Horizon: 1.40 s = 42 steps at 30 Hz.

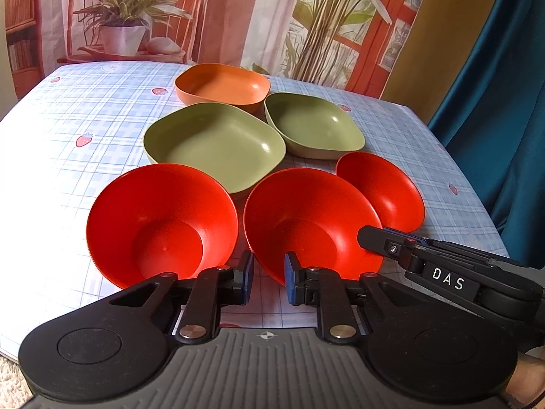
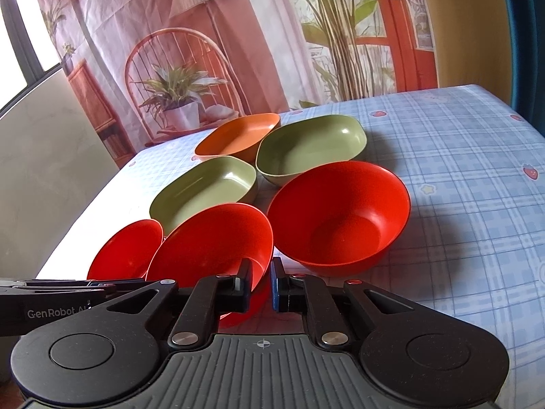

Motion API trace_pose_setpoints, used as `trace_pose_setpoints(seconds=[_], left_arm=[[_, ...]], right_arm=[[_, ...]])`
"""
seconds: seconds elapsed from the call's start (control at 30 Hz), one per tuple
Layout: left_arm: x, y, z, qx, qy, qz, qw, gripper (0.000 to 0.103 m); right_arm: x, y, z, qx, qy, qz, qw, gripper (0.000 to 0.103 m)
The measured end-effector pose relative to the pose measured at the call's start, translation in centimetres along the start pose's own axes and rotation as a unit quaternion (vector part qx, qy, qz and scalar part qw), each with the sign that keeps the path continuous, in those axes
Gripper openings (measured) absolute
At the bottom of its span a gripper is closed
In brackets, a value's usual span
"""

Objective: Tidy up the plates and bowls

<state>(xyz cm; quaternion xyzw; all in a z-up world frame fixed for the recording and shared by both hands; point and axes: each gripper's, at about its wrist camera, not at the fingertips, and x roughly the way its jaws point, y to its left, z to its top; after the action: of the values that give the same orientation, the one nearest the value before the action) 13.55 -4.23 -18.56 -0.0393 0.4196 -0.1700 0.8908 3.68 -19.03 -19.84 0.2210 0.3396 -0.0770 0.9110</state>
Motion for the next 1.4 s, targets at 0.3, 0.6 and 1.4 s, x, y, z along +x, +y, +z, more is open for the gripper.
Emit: trace_pose_setpoints(seconds=[0.3,0.6,1.4], left_arm=[[-1.1,0.1,0.1,0.006,-0.031,-0.011,0.9994,0.021],[-4.5,1.6,1.4,-0.015,-0.081,-0.015,0.9965,0.021],[-4.5,7.9,1.3,-0.083,-0.044,0.051,0.9943,0.021]], right_arm=[[-1.0,0.3,0.3,-0.010,-0.026,0.000,1.000,0.010],[-0.8,2.6,2.3,-0.038,-0.035,0.023,0.998,0.011],[4.9,9.9,2.9,-0.094,0.021,0.070,0.993,0.011]])
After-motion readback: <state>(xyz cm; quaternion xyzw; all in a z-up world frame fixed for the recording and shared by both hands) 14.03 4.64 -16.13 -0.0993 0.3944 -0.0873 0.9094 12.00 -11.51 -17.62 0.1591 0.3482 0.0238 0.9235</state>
